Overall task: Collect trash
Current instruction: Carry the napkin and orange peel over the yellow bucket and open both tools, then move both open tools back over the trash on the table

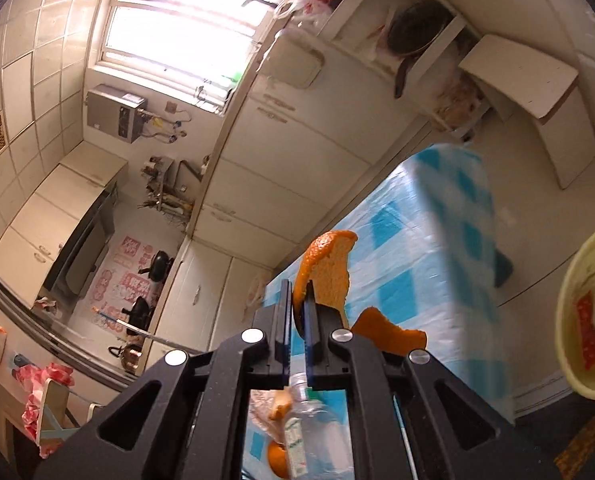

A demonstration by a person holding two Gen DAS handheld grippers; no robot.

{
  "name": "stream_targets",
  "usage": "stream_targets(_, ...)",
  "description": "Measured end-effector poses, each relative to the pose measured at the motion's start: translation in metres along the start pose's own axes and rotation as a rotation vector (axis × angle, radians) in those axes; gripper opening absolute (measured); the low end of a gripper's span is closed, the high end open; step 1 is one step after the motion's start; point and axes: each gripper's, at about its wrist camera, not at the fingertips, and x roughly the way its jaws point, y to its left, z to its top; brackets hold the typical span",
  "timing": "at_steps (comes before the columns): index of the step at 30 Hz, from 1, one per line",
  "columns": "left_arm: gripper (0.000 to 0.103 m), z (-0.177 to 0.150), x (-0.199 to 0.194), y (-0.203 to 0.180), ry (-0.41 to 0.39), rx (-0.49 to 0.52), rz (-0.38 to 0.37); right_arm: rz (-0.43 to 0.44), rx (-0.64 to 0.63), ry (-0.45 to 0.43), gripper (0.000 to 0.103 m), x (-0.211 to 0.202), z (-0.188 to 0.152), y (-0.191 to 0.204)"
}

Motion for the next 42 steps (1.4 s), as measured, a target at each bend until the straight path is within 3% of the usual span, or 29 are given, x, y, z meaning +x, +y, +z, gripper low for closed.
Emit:
stream_targets(8, 0.012, 0.003, 0.081, -0.087, 0.115, -0.006, -0.254, -0.161, 0.182, -0.097, 0.006, -0.055, 0.026, -0.078)
stream_targets(12, 0.012, 0.005, 0.128, -0.106, 0.185, -0.032, -0.291, -0.256, 0.215, -0.075, 0.006, -0.059, 0.033, -0.102)
stream_targets(18, 0.012, 0.000, 0.208, -0.118, 0.312, -0.094, -0.219, -0.394, 0.244, 0.001, 0.012, -0.053, 0.038, -0.138)
stream_targets(20, 0.012, -0.003, 0.235, -0.124, 0.355, -0.108, -0.190, -0.409, 0.290, 0.003, 0.031, -0.057, 0.039, -0.151)
stream_targets(21, 0.012, -0.004, 0.248, -0.129, 0.371, -0.104, -0.166, -0.422, 0.305, 0.003, 0.046, -0.060, 0.040, -0.155)
stream_targets(22, 0.012, -0.007, 0.261, -0.134, 0.389, -0.098, -0.142, -0.432, 0.318, -0.001, 0.054, -0.063, 0.040, -0.157)
stream_targets(27, 0.012, -0.021, 0.313, -0.149, 0.472, -0.082, -0.070, -0.423, 0.336, -0.063, 0.065, -0.084, 0.046, -0.156)
stream_targets(30, 0.013, -0.030, 0.333, -0.154, 0.517, -0.070, -0.039, -0.400, 0.341, -0.083, 0.066, -0.088, 0.048, -0.153)
stream_targets(33, 0.034, -0.040, 0.356, -0.157, 0.580, -0.065, 0.017, -0.366, 0.344, -0.108, 0.067, -0.089, 0.050, -0.147)
stream_targets(34, 0.049, -0.041, 0.358, -0.156, 0.589, -0.063, 0.039, -0.357, 0.337, -0.114, 0.068, -0.089, 0.052, -0.145)
stream_targets(35, 0.057, -0.041, 0.359, -0.156, 0.591, -0.058, 0.064, -0.344, 0.329, -0.125, 0.069, -0.090, 0.053, -0.141)
stream_targets(38, 0.069, -0.044, 0.353, -0.156, 0.590, -0.038, 0.095, -0.320, 0.310, -0.166, 0.072, -0.094, 0.057, -0.130)
stream_targets(42, 0.077, -0.038, 0.335, -0.155, 0.561, 0.003, 0.116, -0.304, 0.313, -0.221, 0.076, -0.099, 0.060, -0.120)
